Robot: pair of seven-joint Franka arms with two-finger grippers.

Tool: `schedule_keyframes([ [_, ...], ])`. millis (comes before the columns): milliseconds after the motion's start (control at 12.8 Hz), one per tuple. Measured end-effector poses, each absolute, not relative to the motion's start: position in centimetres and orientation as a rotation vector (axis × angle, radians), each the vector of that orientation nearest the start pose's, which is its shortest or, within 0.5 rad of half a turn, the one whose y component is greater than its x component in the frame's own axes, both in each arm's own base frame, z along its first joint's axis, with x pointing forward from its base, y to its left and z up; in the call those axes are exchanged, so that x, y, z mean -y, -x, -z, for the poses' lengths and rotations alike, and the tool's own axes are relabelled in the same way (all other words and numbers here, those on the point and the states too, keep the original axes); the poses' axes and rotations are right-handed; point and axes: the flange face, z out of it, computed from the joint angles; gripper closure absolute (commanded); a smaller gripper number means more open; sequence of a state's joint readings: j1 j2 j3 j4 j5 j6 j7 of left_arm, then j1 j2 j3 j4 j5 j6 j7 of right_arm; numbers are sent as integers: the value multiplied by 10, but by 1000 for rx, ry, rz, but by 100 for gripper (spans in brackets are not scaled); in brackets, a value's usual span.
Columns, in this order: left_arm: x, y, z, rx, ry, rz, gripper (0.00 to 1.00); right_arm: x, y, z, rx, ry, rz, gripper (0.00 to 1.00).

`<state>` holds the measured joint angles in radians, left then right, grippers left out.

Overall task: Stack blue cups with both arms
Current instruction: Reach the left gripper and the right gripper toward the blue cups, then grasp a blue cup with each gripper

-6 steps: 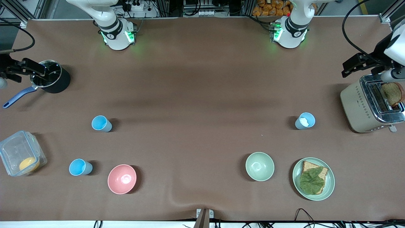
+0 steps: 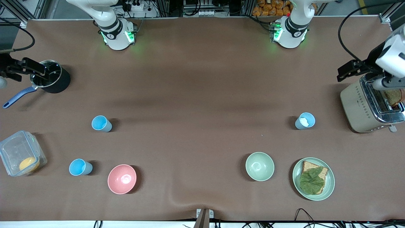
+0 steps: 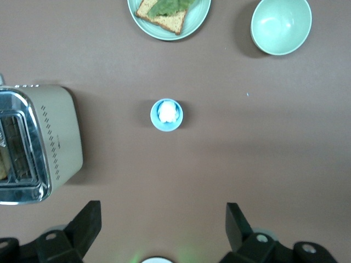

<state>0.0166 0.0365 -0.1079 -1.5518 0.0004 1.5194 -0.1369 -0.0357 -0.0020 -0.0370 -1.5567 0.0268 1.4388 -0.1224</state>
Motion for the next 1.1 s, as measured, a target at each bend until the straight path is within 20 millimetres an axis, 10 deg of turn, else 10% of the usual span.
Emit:
schedule_keyframes([
  [470,33,-601,-464,81,3099,-63,0,38,-543,-589,73,3084,-280,0],
  [1096,-4,-593,-292,116,3127,-54,0,65,-614,-385,6,3042,-530,0],
])
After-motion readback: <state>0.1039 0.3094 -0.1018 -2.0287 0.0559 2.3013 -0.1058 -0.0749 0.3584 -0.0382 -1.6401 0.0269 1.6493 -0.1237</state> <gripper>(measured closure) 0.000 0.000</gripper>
